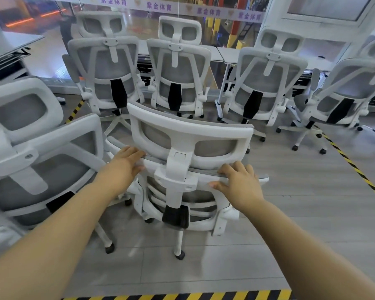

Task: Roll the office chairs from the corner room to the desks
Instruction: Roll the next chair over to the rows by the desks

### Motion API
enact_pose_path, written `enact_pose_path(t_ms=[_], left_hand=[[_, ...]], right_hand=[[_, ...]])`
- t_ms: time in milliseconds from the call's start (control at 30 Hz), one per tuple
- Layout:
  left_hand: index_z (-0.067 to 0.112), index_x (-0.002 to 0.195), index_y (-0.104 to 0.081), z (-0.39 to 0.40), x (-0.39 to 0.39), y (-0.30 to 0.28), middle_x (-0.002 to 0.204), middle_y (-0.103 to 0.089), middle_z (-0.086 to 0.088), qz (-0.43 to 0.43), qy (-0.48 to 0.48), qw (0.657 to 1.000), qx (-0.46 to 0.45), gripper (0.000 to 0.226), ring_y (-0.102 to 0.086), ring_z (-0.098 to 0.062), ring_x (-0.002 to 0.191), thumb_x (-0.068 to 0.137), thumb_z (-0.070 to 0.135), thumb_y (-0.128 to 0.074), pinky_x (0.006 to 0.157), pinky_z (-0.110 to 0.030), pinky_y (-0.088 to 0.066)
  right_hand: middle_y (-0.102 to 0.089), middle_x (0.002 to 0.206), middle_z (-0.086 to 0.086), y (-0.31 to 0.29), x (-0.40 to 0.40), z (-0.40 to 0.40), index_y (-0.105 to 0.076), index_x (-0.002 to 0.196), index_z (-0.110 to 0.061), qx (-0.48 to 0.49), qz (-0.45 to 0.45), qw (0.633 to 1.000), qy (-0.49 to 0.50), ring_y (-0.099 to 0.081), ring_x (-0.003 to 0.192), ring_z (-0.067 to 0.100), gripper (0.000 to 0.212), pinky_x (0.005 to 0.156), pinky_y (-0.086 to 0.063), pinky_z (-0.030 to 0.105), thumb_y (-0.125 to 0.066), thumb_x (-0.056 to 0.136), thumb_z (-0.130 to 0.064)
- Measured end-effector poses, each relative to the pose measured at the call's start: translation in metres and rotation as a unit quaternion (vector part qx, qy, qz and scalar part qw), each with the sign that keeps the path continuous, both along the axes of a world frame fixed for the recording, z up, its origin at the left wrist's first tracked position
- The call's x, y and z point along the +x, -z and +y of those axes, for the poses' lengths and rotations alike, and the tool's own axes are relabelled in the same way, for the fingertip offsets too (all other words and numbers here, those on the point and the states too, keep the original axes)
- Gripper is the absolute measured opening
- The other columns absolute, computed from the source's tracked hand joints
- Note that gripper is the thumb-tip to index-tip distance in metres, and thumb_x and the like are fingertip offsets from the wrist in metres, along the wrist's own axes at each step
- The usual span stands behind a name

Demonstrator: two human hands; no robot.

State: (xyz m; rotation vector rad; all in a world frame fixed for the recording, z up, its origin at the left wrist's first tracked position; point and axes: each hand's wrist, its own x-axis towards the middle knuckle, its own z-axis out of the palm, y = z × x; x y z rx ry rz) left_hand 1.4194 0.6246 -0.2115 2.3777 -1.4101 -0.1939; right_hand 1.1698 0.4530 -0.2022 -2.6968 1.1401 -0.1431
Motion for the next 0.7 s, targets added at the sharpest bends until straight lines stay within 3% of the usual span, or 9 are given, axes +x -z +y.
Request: enact_pose_path(t_ms=[167,267,367,500,700], left_hand=[[0.017,0.146,-0.027,0.008,-0.012,-0.011,0.155,-0.02,-0.002,0.006,-0.048,0.996,0.072,0.056,-0.007,-0.021,0.146,0.095,0.028,-0.049,0.117,-0.042,-0.021],[0.021,0.148,-0.02,0.014,-0.026,-0.025,0.158,-0.009,0.002,0.003,-0.079,0.99,0.112,0.063,-0.023,-0.022,0.142,0.094,0.031,-0.051,0.11,-0.039,-0.03],[0.019,0.144,-0.031,0.025,-0.043,-0.034,0.152,-0.026,-0.001,-0.02,-0.105,0.983,0.147,0.057,-0.037,-0.022,0.131,0.094,0.039,-0.048,0.099,-0.039,-0.04],[0.02,0.13,-0.048,0.049,-0.071,-0.032,0.133,-0.048,-0.005,-0.019,-0.139,0.974,0.176,0.041,-0.05,-0.024,0.115,0.094,0.04,-0.046,0.081,-0.032,-0.041],[0.027,0.126,-0.052,0.107,-0.116,-0.025,0.128,-0.053,-0.002,0.055,-0.206,0.952,0.218,0.043,-0.051,-0.023,0.115,0.09,0.048,-0.05,0.092,-0.038,-0.046]], right_hand=[[-0.048,0.122,0.001,-0.012,0.01,-0.001,-0.051,0.125,-0.027,0.027,0.025,0.999,-0.033,-0.038,0.119,0.026,0.049,0.101,-0.037,0.041,-0.053,0.086,-0.056],[-0.048,0.126,0.002,-0.026,0.013,-0.004,-0.047,0.131,-0.028,0.027,0.084,0.993,-0.072,-0.041,0.12,0.025,0.049,0.095,-0.043,0.042,-0.051,0.089,-0.052],[-0.05,0.127,0.002,-0.039,0.011,-0.009,-0.044,0.134,-0.029,0.012,0.148,0.983,-0.111,-0.047,0.117,0.025,0.051,0.087,-0.046,0.04,-0.051,0.089,-0.051],[-0.052,0.125,0.001,-0.054,0.006,-0.013,-0.045,0.133,-0.029,-0.007,0.183,0.969,-0.163,-0.05,0.114,0.023,0.05,0.086,-0.048,0.04,-0.053,0.088,-0.052],[-0.055,0.125,-0.001,-0.069,-0.003,0.016,-0.048,0.129,-0.029,0.007,0.225,0.949,-0.219,-0.053,0.111,0.022,0.054,0.089,-0.047,0.039,-0.057,0.084,-0.056]])
